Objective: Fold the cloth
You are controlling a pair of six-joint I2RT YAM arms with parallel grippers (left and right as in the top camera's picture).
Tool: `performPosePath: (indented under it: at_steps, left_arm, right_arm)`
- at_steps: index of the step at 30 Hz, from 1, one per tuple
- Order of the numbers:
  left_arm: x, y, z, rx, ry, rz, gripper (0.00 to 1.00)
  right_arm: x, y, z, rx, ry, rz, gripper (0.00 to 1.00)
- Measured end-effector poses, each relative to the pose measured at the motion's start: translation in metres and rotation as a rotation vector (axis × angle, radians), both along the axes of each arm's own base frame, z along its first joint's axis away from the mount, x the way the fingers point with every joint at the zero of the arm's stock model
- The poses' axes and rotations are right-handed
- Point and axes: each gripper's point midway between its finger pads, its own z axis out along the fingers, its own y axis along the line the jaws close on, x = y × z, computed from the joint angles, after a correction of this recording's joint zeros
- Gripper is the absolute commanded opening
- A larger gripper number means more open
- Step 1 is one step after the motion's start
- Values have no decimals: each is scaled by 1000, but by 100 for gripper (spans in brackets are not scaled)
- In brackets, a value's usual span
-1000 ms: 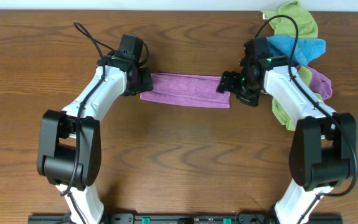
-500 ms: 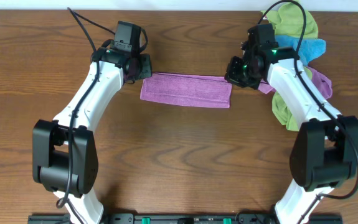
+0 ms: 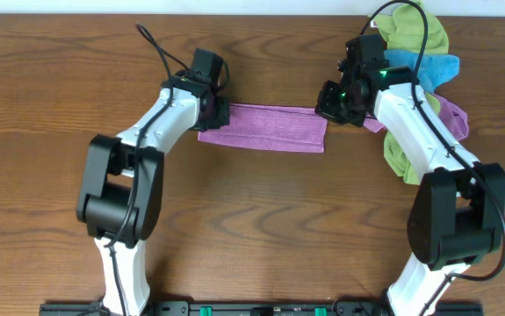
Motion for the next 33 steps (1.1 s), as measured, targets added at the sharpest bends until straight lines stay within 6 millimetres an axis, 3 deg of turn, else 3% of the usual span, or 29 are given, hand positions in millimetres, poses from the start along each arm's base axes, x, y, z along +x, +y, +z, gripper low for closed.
performPosePath:
  at_steps: [2, 10, 17, 18, 20, 23, 28, 30, 33]
  left_arm:
    - [-5, 2, -11, 9, 34, 6, 6]
    - [-27, 22, -14, 114, 133, 38, 6]
    - [-31, 29, -14, 156, 145, 50, 6]
    - [-31, 29, -14, 156, 145, 50, 6]
    - [-31, 29, -14, 157, 145, 50, 6]
    - [-31, 30, -14, 159, 146, 50, 6]
    - [-32, 30, -14, 164, 147, 51, 6]
    - [-32, 30, -14, 163, 146, 51, 6]
    - [-31, 30, -14, 163, 146, 51, 6]
  right_arm:
    - [0, -1, 0, -10, -2, -3, 1]
    - [4, 2, -1, -61, -31, 10, 2]
    - [6, 11, 0, -70, -54, 30, 2]
    - [6, 11, 0, -70, -54, 31, 12]
    - [6, 11, -2, -67, -50, 35, 57]
    - [8, 6, -2, -6, -50, 71, 99]
    - [18, -36, 4, 240, -44, 49, 99]
    - [17, -49, -5, 331, -15, 32, 99]
    - [12, -39, -21, 414, 35, 59, 99]
